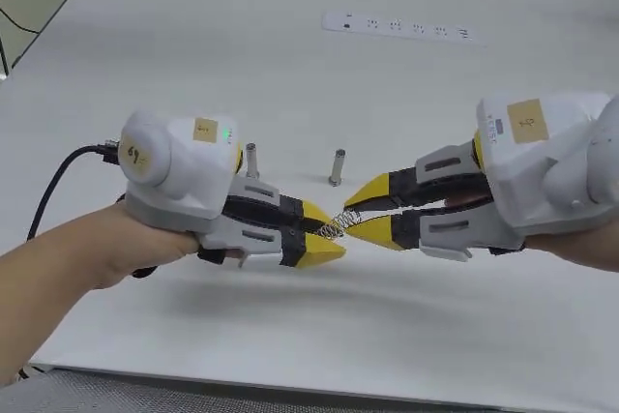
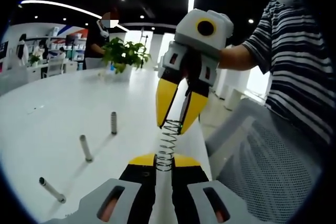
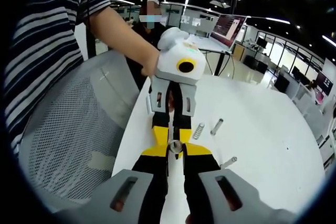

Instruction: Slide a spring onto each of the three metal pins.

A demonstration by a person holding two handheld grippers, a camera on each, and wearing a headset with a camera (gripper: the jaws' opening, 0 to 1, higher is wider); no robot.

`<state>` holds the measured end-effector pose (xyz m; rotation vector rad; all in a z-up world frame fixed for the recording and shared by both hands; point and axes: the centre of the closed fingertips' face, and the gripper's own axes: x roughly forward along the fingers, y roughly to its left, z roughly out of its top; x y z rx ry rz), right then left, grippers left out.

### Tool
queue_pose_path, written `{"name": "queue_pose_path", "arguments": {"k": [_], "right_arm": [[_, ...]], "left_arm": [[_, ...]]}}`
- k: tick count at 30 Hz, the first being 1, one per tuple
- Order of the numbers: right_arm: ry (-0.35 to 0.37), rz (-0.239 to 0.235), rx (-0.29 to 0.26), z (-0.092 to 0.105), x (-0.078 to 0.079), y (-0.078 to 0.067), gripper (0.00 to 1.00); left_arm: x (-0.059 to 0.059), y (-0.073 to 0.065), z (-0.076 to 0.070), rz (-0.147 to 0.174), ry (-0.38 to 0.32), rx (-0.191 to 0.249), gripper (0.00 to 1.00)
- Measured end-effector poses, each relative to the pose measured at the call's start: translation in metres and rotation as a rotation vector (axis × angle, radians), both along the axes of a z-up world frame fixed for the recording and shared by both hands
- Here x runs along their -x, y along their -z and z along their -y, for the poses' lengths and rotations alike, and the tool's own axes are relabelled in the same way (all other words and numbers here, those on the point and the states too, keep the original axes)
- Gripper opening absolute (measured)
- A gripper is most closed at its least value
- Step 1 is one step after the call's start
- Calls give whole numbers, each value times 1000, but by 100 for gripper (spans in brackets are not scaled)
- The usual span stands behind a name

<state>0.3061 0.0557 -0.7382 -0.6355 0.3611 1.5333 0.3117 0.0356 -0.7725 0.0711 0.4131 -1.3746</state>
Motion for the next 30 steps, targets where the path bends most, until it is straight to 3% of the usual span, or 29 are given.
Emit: {"name": "queue_pose_path", "arguments": {"k": [3,5,14,30], "right_arm": [[7,-6,-12,-2,0,-1,7],[20,-39,-55,-7,2,-7,7],[30,-11,-79,-15,-4,-13,7],[19,37,-64,-15,-5,-15,7]], "left_arm": [[-1,0,0,6,0,-4,2],[0,0,2,3,4,0,2],[-3,-5,12,17,15,10,2],[-5,-8,9,13,5,6,3]]}}
